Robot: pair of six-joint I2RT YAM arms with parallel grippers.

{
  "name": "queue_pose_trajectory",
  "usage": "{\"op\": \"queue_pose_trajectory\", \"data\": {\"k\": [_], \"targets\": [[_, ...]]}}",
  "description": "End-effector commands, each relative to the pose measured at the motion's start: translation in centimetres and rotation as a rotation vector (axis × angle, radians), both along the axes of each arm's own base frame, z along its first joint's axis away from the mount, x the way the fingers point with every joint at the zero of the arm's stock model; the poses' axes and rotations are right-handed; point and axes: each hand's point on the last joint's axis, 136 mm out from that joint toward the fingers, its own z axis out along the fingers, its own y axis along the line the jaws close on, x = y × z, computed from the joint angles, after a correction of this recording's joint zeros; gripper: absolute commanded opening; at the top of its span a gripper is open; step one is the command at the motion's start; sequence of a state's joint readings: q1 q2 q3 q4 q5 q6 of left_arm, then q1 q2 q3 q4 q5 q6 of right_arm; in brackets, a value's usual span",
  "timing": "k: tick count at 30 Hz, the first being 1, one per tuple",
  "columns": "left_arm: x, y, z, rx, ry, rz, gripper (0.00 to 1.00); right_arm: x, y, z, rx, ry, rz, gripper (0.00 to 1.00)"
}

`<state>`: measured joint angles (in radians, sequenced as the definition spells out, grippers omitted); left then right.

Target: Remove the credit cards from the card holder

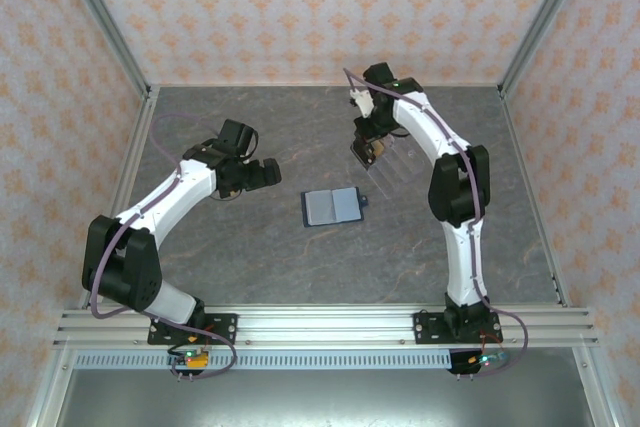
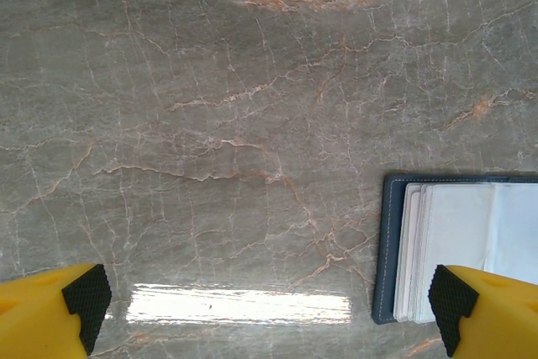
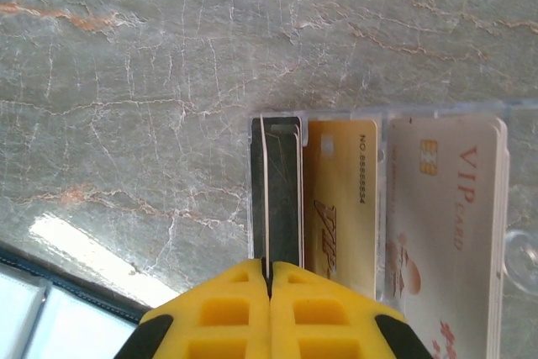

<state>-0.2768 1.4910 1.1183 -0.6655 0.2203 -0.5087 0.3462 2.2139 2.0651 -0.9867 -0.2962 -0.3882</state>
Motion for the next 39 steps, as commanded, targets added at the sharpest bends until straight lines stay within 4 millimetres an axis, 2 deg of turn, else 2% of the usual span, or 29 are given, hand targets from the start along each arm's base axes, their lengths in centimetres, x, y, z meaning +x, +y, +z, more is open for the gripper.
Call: {"op": "queue_pose_trajectory", "data": {"k": [1, 7, 10, 12, 18, 20, 25, 31, 35, 39], "targets": [[0.2, 0.5, 0.8, 0.003, -0.024, 0.031, 1.0, -1.0, -0.4, -1.3, -0.04, 0.065, 0.033, 0.0], [0.5, 0.1, 0.1, -0.017, -0.001, 0.052, 1.0, -0.8, -1.1, -2.3, -0.084, 0.065, 0.015, 0.0], [0.6, -0.2, -0.1, -0.031, 0.004, 0.05, 1.0, -0.7, -0.8, -2.6, -0.069, 0.068, 0.028, 0.01], [0.7, -0.2, -0.2, -0.032, 0.008, 0.05, 1.0, -0.6, -0.6, -2.6, -0.067, 0.068, 0.028, 0.04], [0.7, -0.3, -0.1, -0.034, 0.007, 0.049, 1.0, -0.3, -0.4, -2.6, -0.057, 0.074, 0.025, 0.22], [0.8, -0.3, -0.2, -0.034, 0.007, 0.053, 1.0, -0.1, -0.5, -2.1, -0.059, 0.063, 0.008, 0.3], [0.9, 0.0, 0.0, -0.032, 0.006, 0.09, 1.0, -0.4, -0.2, 1.1, 0.005, 0.024, -0.048, 0.36], [0.8, 0.9, -0.1, -0.013, 0.0, 0.152, 1.0, -3.2, 0.5, 4.6, 0.158, 0.018, -0.19, 0.5], [0.6, 0.8, -0.5, -0.024, 0.01, 0.154, 1.0, -6.0, 1.1, 5.0, 0.243, 0.018, -0.327, 0.56], [0.3, 0.7, -0.7, -0.032, 0.01, 0.151, 1.0, -9.6, 3.3, 4.5, 0.277, 0.04, -0.369, 0.57]]}}
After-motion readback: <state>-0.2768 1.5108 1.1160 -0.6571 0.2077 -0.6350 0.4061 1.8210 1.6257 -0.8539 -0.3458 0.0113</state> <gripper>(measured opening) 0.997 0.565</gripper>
